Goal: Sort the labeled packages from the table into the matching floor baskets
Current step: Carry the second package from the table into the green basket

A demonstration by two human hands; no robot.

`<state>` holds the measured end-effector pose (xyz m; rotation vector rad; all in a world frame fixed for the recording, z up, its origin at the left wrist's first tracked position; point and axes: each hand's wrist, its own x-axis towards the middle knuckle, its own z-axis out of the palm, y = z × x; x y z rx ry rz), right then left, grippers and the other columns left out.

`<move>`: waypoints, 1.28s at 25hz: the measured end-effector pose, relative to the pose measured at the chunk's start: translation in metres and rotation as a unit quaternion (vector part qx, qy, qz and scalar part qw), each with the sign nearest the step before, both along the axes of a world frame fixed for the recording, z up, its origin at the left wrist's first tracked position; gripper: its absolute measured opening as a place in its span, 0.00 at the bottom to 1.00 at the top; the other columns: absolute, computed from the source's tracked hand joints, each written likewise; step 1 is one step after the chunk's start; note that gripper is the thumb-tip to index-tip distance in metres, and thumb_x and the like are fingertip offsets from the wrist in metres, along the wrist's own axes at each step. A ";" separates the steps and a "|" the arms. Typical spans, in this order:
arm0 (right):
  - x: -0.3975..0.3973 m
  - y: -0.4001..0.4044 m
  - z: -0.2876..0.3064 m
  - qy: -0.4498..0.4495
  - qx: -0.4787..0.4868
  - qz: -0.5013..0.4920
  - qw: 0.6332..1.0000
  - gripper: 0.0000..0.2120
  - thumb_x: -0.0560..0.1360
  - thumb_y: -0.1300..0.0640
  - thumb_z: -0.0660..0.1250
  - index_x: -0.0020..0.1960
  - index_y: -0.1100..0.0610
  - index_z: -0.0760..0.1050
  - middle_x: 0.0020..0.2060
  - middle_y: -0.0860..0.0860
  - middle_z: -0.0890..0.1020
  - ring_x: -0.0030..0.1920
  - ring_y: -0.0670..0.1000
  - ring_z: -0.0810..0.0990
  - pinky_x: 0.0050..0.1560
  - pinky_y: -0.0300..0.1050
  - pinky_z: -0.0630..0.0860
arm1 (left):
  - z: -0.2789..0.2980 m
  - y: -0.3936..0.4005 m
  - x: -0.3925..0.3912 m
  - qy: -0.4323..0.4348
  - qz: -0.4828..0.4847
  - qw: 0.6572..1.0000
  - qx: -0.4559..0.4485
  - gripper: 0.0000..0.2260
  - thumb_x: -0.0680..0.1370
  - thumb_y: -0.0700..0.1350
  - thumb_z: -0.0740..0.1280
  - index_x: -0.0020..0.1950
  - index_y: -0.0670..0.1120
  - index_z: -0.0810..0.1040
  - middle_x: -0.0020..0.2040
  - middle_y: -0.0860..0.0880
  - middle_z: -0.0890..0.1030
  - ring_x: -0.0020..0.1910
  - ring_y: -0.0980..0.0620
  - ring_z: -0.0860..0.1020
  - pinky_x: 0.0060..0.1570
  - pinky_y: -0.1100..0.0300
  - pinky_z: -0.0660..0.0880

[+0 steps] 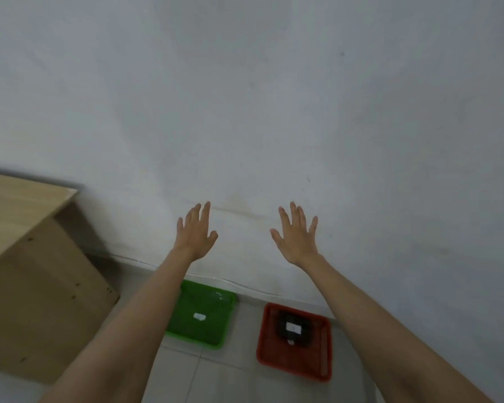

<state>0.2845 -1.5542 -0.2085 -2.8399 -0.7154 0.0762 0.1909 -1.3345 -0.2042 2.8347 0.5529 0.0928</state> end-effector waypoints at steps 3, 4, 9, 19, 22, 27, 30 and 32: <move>-0.026 0.053 0.027 0.000 -0.006 0.010 1.000 0.32 0.80 0.43 0.48 0.77 0.55 0.42 0.78 0.57 0.41 0.78 0.57 0.40 0.73 0.67 0.38 | 0.038 0.057 -0.034 -0.016 0.010 0.999 0.048 0.32 0.80 0.51 0.56 0.78 0.45 0.42 0.79 0.42 0.49 0.78 0.44 0.50 0.75 0.42 0.49; -0.043 0.078 0.033 -0.003 -0.005 0.014 1.000 0.32 0.80 0.42 0.48 0.77 0.54 0.42 0.78 0.57 0.40 0.77 0.57 0.40 0.73 0.67 0.38 | 0.049 0.082 -0.056 -0.022 0.027 0.997 0.063 0.32 0.80 0.51 0.56 0.78 0.45 0.43 0.79 0.42 0.50 0.78 0.44 0.50 0.74 0.41 0.49; -0.138 0.213 0.061 -0.033 0.041 0.052 0.997 0.33 0.79 0.40 0.48 0.77 0.53 0.41 0.78 0.56 0.40 0.77 0.57 0.39 0.72 0.67 0.37 | 0.088 0.206 -0.168 -0.013 0.060 0.989 0.138 0.33 0.80 0.53 0.56 0.78 0.45 0.43 0.79 0.43 0.49 0.78 0.45 0.50 0.73 0.41 0.51; -0.268 0.479 0.105 -0.077 0.049 0.141 0.986 0.34 0.78 0.38 0.48 0.77 0.53 0.41 0.78 0.56 0.40 0.77 0.57 0.39 0.71 0.70 0.38 | 0.124 0.436 -0.350 -0.047 0.151 0.976 0.149 0.33 0.79 0.54 0.57 0.78 0.45 0.45 0.78 0.41 0.52 0.76 0.42 0.55 0.72 0.41 0.56; -0.280 0.557 0.111 -0.087 0.052 0.159 0.982 0.35 0.78 0.38 0.49 0.77 0.53 0.41 0.78 0.56 0.40 0.77 0.57 0.39 0.71 0.70 0.38 | 0.121 0.509 -0.378 -0.059 0.180 0.975 0.115 0.33 0.78 0.54 0.59 0.78 0.45 0.47 0.78 0.41 0.54 0.76 0.43 0.56 0.70 0.40 0.58; -0.296 0.699 0.113 -0.082 0.064 0.165 0.981 0.34 0.78 0.38 0.49 0.77 0.53 0.42 0.78 0.56 0.40 0.78 0.57 0.40 0.71 0.70 0.38 | 0.131 0.648 -0.414 -0.052 0.202 0.970 0.125 0.33 0.78 0.54 0.59 0.77 0.44 0.49 0.77 0.41 0.55 0.74 0.41 0.58 0.69 0.41 0.59; -0.304 0.789 0.122 -0.087 0.068 0.168 0.980 0.34 0.78 0.39 0.49 0.77 0.53 0.43 0.78 0.56 0.41 0.78 0.57 0.40 0.71 0.70 0.39 | 0.144 0.740 -0.424 -0.048 0.209 0.969 0.119 0.32 0.79 0.54 0.58 0.77 0.44 0.48 0.77 0.41 0.54 0.76 0.42 0.56 0.71 0.41 0.56; -0.308 0.845 0.126 -0.085 0.067 0.170 0.980 0.33 0.79 0.39 0.49 0.77 0.53 0.43 0.78 0.56 0.42 0.78 0.57 0.41 0.71 0.70 0.39 | 0.146 0.793 -0.428 -0.063 0.206 0.970 0.114 0.32 0.79 0.53 0.59 0.77 0.44 0.49 0.77 0.41 0.55 0.76 0.42 0.56 0.71 0.41 0.55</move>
